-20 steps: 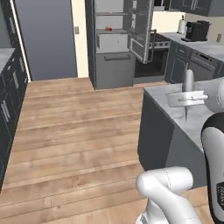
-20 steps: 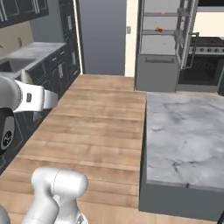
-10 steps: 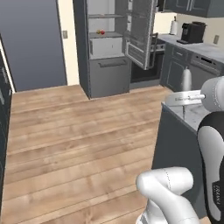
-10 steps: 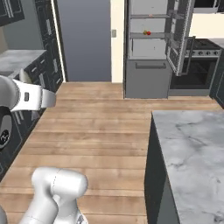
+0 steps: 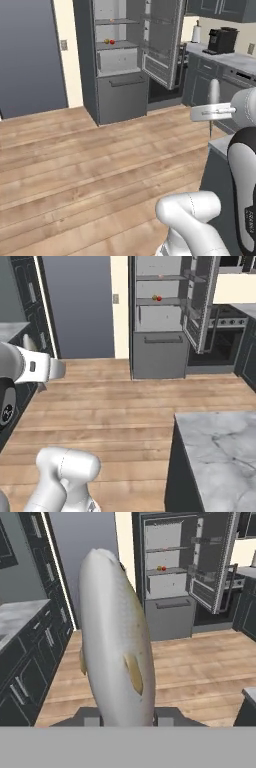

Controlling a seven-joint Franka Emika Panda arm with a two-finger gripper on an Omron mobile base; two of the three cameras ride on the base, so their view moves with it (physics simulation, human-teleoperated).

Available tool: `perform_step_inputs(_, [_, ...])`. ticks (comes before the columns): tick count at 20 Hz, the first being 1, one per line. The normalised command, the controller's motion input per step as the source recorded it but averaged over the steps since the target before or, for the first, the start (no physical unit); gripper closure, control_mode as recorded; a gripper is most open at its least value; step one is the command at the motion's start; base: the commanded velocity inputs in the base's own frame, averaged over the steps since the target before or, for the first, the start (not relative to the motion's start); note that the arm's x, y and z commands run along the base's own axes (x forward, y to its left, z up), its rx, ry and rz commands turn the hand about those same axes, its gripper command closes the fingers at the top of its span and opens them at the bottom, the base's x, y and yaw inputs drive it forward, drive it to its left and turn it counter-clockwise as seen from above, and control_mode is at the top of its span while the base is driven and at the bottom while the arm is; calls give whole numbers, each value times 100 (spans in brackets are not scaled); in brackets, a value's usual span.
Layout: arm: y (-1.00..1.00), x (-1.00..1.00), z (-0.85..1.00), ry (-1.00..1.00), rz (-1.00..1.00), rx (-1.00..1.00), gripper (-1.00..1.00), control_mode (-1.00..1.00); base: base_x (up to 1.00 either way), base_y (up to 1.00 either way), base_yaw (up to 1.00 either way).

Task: Transport the fish and tomato to the fridge. Place the fish on the rack containing meat and place the tomato on the rack containing the vegetable, ensuring meats and vegetables are on different racks.

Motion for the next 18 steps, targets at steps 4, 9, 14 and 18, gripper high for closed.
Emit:
perform_step_inputs(4, [0, 0, 0, 0, 0, 0, 100, 100, 100, 37, -16])
perform_step_inputs(9, [0, 0, 0, 0, 0, 0, 100, 100, 100, 47, -14])
perform_step_inputs(14, [0, 0, 0, 0, 0, 0, 100, 100, 100, 40, -13])
perform_step_inputs(18, [0, 0, 0, 0, 0, 0, 100, 100, 100, 27, -12])
